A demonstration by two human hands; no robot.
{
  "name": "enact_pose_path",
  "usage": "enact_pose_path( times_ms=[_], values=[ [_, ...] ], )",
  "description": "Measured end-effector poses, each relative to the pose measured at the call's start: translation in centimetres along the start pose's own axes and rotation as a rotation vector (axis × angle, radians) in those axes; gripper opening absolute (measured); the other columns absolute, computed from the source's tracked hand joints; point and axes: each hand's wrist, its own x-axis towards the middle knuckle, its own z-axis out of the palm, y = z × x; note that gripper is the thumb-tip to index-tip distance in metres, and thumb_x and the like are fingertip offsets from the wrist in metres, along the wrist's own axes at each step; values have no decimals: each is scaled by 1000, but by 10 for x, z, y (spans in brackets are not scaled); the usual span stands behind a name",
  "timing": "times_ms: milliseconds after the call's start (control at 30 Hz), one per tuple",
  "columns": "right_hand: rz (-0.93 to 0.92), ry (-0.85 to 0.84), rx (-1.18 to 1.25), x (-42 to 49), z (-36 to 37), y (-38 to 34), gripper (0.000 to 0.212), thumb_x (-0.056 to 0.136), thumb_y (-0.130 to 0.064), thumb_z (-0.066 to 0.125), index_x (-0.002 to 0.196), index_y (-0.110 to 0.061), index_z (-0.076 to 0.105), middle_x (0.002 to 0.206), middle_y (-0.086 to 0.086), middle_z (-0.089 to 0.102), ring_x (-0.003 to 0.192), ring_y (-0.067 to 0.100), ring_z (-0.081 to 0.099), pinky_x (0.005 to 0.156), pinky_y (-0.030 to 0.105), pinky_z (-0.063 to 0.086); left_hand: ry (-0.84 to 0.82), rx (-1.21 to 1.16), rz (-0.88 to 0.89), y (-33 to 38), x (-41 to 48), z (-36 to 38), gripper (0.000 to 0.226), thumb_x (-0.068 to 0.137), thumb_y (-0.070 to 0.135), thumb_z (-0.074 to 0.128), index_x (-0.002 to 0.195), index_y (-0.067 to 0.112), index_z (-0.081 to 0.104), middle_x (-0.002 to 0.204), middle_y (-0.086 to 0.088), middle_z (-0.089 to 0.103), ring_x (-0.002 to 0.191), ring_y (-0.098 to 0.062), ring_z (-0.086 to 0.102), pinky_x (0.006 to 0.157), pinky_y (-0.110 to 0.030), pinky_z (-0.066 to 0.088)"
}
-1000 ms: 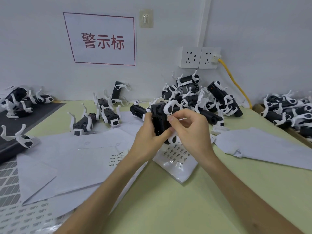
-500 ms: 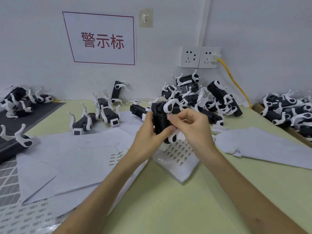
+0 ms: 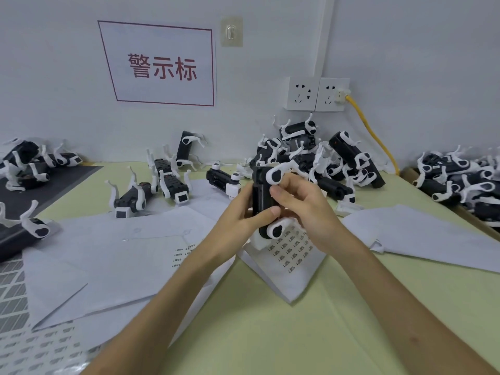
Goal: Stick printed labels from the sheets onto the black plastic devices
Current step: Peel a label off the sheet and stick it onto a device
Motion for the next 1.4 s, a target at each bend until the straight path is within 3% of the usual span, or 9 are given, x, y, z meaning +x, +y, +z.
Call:
enact_pose_path(
  times_ms=[133, 300, 533, 700, 800, 933, 1067, 1200, 1400],
  values=[
    [34, -18, 52, 0, 0, 1, 40, 96, -23, 63, 102, 14, 48, 89, 15, 51, 86, 32, 47, 79, 48, 41, -45, -38, -42, 1, -1, 0, 43, 93, 21, 65, 135, 16, 53, 126, -12, 67, 118, -25, 66, 101, -38, 54],
    [29, -23, -18, -2, -1, 0, 21, 104, -17, 52, 85, -7, 52, 73, 7, 47, 64, 15, 46, 64, 30, 40, -67, -78, -79, 2, -1, -1, 36, 102, 7, 56, 136, 13, 50, 115, -4, 72, 108, -14, 70, 92, -26, 55],
    [-36, 18, -84, -3, 9, 0, 47, 90, -31, 63, 94, 13, 46, 84, 14, 51, 79, 30, 49, 75, 51, 44, -51, 29, -55, 3, -3, 1, 48, 98, 18, 63, 143, 15, 44, 139, -8, 60, 128, -15, 59, 111, -40, 47],
    [25, -28, -16, -4, 6, -1, 44, 92, -31, 59, 94, 9, 42, 90, 11, 48, 85, 28, 44, 79, 48, 37, -50, 10, -85, 3, -3, 3, 43, 101, 14, 60, 141, 16, 45, 138, -7, 60, 128, -16, 59, 111, -39, 46],
    [46, -29, -32, -3, 4, 0, 41, 94, -33, 57, 96, 6, 47, 92, 12, 49, 87, 30, 45, 80, 52, 37, -59, -22, -87, 2, -2, 2, 38, 101, 13, 59, 138, 17, 49, 134, -7, 64, 122, -14, 63, 102, -29, 52],
    [34, -33, -37, -2, 2, 1, 21, 96, -27, 54, 76, -24, 54, 73, -1, 46, 71, 16, 44, 74, 42, 36, -61, -106, -101, -1, 0, -1, 46, 94, 25, 66, 137, 20, 52, 124, 2, 70, 117, -12, 67, 98, -28, 53],
    [17, -50, -17, -2, 3, 4, 19, 95, -15, 54, 77, -13, 49, 70, -1, 47, 68, 13, 45, 68, 30, 38, 28, -54, -98, -4, 4, 0, 47, 89, 52, 60, 124, 22, 62, 116, 1, 72, 112, -11, 68, 96, -26, 51],
    [-50, -102, -63, -3, 5, 1, 15, 87, -14, 55, 79, -1, 54, 72, 0, 59, 73, 10, 55, 71, 20, 44, 146, -6, -85, -8, 10, -4, 36, 99, 50, 54, 94, 16, 66, 82, 4, 68, 75, -6, 64, 68, -14, 49],
    [-144, 147, -183, -2, -1, 2, 18, 80, -12, 58, 70, 2, 57, 64, 7, 58, 64, 13, 53, 64, 24, 45, 193, -109, -222, -10, 13, -8, 42, 86, 55, 53, 101, 17, 63, 74, 3, 69, 67, -15, 65, 63, -32, 53]
  ],
)
